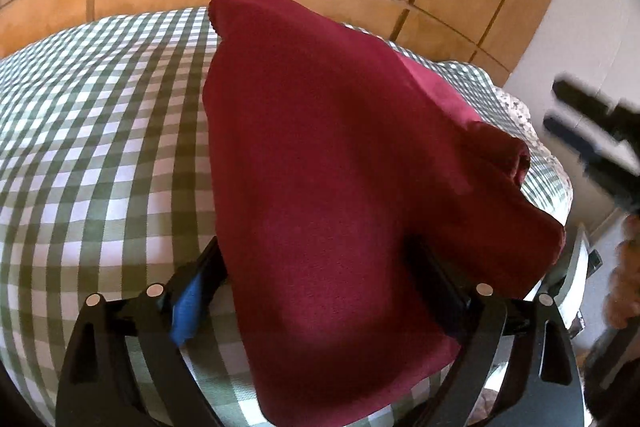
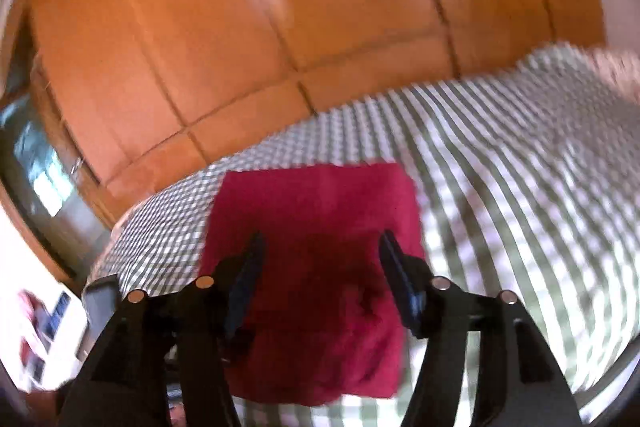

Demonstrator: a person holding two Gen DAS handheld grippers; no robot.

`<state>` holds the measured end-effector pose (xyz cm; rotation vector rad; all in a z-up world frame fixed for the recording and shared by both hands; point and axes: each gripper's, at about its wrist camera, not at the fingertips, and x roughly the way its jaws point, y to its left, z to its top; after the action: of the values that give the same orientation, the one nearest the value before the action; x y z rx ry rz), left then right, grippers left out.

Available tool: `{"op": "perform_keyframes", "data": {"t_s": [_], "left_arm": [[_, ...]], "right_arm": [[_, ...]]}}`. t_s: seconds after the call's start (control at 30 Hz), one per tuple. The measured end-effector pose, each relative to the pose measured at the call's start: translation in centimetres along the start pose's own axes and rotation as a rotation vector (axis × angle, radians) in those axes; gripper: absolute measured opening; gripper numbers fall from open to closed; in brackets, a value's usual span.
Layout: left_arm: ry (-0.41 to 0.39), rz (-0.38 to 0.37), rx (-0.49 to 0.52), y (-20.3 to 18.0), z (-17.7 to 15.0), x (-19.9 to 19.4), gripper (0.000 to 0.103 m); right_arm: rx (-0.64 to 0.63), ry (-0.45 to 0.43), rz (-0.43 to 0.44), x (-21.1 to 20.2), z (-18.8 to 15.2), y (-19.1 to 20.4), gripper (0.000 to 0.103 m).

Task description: Fold small clothes

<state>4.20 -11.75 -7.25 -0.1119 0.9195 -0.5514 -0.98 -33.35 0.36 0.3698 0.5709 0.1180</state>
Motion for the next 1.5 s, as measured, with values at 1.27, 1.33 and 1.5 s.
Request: {"op": "perform_keyframes", "data": {"t_s": [1.27,1.33,1.5], "left_arm": [[0.064,0.484,0.151,3.2,13.7,11.9,0.094],[0.057,0.480,0.137,3.3,13.5,11.5,0.094],[0.009,0.519,0.078,3.5,12.6,9.0,0.098]], "right_arm": [[-0.126,0.012,-0.213,9.1,-4.5,-1.2,0.029],[-0.128,0.012,-0.212,9.0,-4.5,-1.2,0.029],[-0.122,0.012,-0.198,8.9,-4.5,-1.3,0.032]]}}
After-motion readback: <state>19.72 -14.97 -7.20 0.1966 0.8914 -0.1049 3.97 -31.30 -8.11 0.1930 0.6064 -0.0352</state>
